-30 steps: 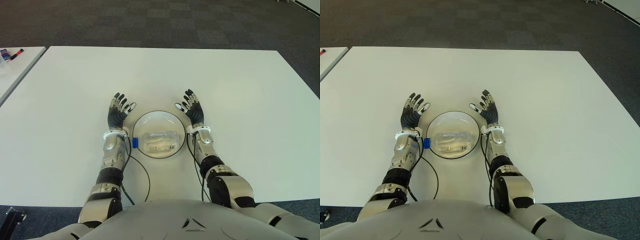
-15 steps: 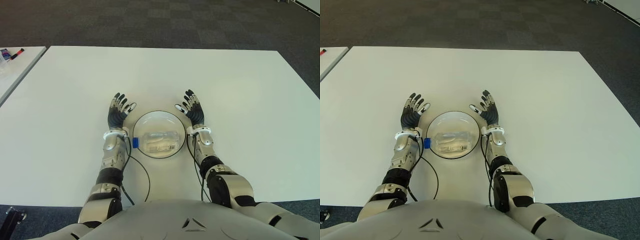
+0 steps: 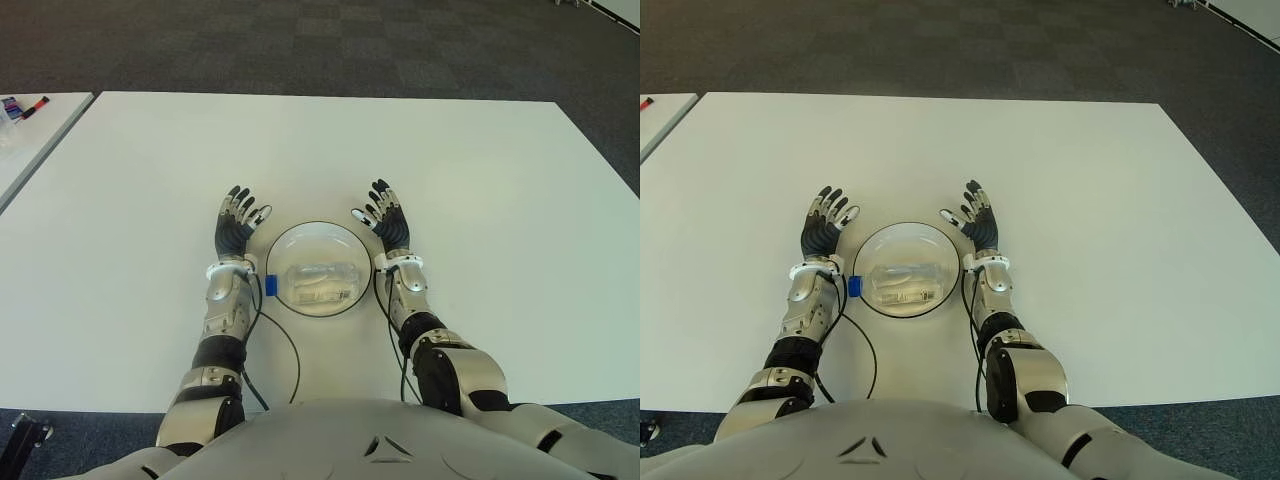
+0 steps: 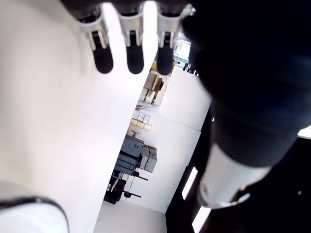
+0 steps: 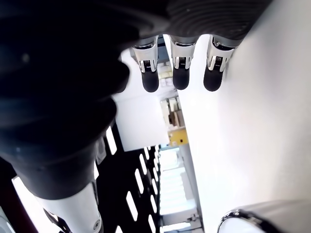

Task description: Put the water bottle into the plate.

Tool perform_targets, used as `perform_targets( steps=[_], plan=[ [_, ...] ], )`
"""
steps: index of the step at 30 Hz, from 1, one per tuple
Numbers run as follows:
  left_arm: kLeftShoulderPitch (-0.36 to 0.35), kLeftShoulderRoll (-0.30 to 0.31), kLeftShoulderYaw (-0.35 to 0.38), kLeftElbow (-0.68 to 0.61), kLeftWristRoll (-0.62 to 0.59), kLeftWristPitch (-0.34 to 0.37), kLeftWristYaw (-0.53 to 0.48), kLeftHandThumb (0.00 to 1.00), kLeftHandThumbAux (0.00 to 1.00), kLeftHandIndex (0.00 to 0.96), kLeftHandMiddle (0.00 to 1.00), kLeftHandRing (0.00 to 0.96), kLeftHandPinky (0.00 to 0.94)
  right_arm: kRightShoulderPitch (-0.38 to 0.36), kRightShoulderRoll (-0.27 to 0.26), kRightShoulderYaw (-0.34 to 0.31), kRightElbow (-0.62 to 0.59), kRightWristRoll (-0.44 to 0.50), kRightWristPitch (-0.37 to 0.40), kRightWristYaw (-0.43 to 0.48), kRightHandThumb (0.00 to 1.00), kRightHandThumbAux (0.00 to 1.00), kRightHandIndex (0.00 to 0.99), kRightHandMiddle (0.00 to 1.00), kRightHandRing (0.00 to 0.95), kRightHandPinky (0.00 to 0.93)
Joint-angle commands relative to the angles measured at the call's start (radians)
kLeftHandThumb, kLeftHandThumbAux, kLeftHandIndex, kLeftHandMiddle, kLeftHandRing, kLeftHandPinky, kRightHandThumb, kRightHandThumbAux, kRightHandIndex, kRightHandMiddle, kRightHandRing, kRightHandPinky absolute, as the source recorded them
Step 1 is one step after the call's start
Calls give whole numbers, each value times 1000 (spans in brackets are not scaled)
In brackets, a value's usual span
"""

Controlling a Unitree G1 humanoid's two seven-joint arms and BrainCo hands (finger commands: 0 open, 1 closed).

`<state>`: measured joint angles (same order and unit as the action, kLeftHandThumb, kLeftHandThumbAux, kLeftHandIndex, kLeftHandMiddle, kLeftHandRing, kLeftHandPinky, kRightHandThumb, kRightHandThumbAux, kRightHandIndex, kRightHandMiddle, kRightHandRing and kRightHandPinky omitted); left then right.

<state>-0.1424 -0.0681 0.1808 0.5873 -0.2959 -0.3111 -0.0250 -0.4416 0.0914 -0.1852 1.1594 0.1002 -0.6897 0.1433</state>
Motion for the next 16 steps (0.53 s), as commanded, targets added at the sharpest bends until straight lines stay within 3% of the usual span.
perform_targets(
  steps=[1,16],
  plan=[
    [25,-43,3,11,-5,20,-4,0,908,137,147,139,167,53,8,-13,50,10,31,1,66,854,39,39,36,85],
    [28,-44,4,3,-15,20,-9,0,909,134,147,140,168,51,13,-27,60,14,16,11,69,854,49,42,38,85]
  ],
)
